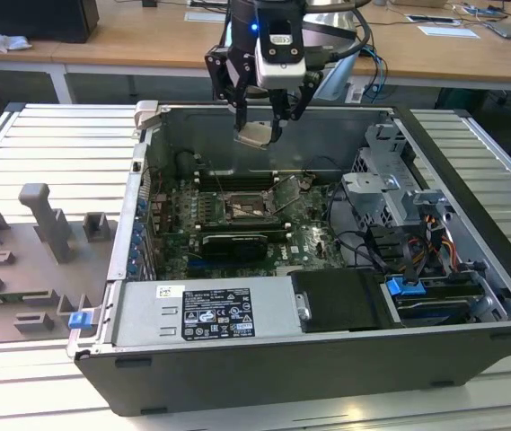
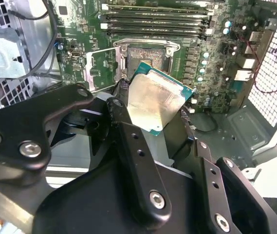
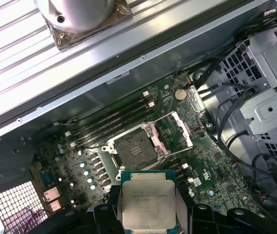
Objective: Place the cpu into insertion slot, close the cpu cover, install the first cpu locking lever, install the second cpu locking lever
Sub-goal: 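Place the cpu into insertion slot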
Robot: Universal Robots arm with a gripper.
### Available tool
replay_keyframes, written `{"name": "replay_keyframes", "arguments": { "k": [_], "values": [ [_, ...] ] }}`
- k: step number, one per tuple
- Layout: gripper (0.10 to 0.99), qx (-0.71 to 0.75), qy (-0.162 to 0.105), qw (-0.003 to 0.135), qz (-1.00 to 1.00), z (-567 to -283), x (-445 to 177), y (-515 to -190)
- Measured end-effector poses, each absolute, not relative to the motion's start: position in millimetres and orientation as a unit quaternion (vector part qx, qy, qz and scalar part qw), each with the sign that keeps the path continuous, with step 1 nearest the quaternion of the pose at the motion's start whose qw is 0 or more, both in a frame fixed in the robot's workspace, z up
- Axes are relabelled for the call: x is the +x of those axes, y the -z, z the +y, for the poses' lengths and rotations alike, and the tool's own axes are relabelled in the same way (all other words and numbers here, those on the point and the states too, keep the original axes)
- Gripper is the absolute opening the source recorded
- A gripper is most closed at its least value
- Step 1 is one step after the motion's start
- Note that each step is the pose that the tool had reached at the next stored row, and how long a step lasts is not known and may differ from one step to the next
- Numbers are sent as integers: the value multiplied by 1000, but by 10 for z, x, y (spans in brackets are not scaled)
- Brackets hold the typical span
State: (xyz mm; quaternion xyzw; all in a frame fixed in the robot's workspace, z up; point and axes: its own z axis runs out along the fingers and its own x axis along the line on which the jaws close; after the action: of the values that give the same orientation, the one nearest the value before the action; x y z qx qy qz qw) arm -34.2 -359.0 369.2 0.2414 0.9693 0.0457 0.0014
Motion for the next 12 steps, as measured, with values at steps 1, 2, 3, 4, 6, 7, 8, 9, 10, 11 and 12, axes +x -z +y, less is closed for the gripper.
{"name": "replay_keyframes", "arguments": {
  "k": [1, 2, 3, 4, 6, 7, 8, 9, 10, 11, 12],
  "values": [
    [533, 247, -46, 2, 968, -3590, -342, -3691],
    [533, 253, -46, 2, 966, -3590, -342, -3690],
    [533, 257, -46, 2, 965, -3589, -342, -3688],
    [533, 259, -46, 2, 965, -3589, -342, -3688],
    [533, 265, -46, 3, 963, -3590, -342, -3686],
    [533, 268, -46, 3, 962, -3590, -342, -3685],
    [533, 271, -46, 3, 961, -3590, -342, -3683],
    [533, 274, -46, 3, 961, -3590, -343, -3682],
    [533, 276, -46, 3, 960, -3589, -343, -3681],
    [533, 279, -46, 3, 959, -3590, -343, -3680],
    [533, 284, -46, 3, 958, -3590, -344, -3679]
  ]
}}
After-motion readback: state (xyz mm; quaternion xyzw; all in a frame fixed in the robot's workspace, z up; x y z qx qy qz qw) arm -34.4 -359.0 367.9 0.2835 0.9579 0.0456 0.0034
